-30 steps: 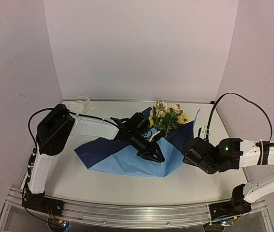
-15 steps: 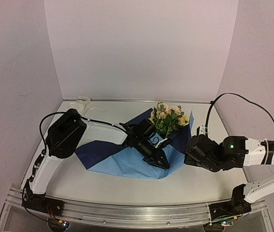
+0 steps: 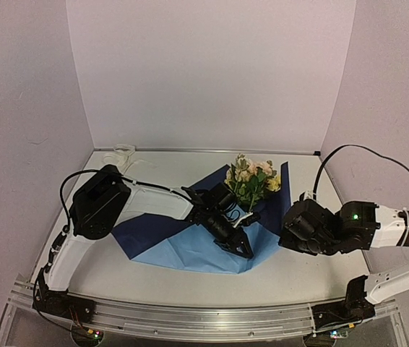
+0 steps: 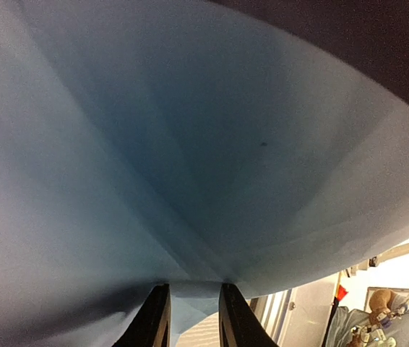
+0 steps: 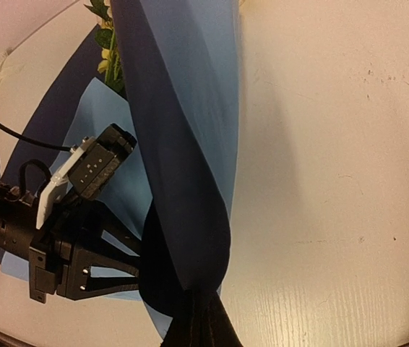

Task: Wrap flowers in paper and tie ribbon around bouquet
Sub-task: Fold the one-fourth-folded wrapping paper at the center of the board.

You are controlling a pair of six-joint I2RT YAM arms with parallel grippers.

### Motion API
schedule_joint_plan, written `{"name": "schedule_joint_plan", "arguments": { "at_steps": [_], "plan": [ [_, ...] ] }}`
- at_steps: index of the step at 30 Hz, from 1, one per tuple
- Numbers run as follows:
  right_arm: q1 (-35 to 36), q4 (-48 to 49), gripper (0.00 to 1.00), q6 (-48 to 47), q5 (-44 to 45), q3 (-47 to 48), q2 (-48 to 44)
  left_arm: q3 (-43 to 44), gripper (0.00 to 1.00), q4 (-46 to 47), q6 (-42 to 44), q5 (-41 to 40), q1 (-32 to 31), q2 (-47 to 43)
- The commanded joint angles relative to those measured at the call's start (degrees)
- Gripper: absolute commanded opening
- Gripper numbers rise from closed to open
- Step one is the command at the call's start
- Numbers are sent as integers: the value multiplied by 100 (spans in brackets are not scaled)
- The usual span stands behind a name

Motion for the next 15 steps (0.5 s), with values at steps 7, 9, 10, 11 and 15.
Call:
{"name": "schedule_joint_plan", "arguments": {
  "at_steps": [7, 9, 10, 11, 15],
  "plan": [
    [25, 115, 0, 426, -330, 273, -43, 523, 24, -358, 207, -1105, -296, 216],
    [28, 244, 0, 729, -292, 186, -26, 575, 24, -353, 96, -1326, -331, 301],
    [27, 310, 0, 820, -259, 171, 4, 598, 24, -363, 39, -1420, -346, 341],
    [26, 370, 0, 905, -228, 163, 36, 611, 24, -374, -8, -1506, -360, 377],
    [82, 575, 0, 1003, -99, 170, 72, 547, 24, -386, -138, -1902, -363, 411]
  ]
}}
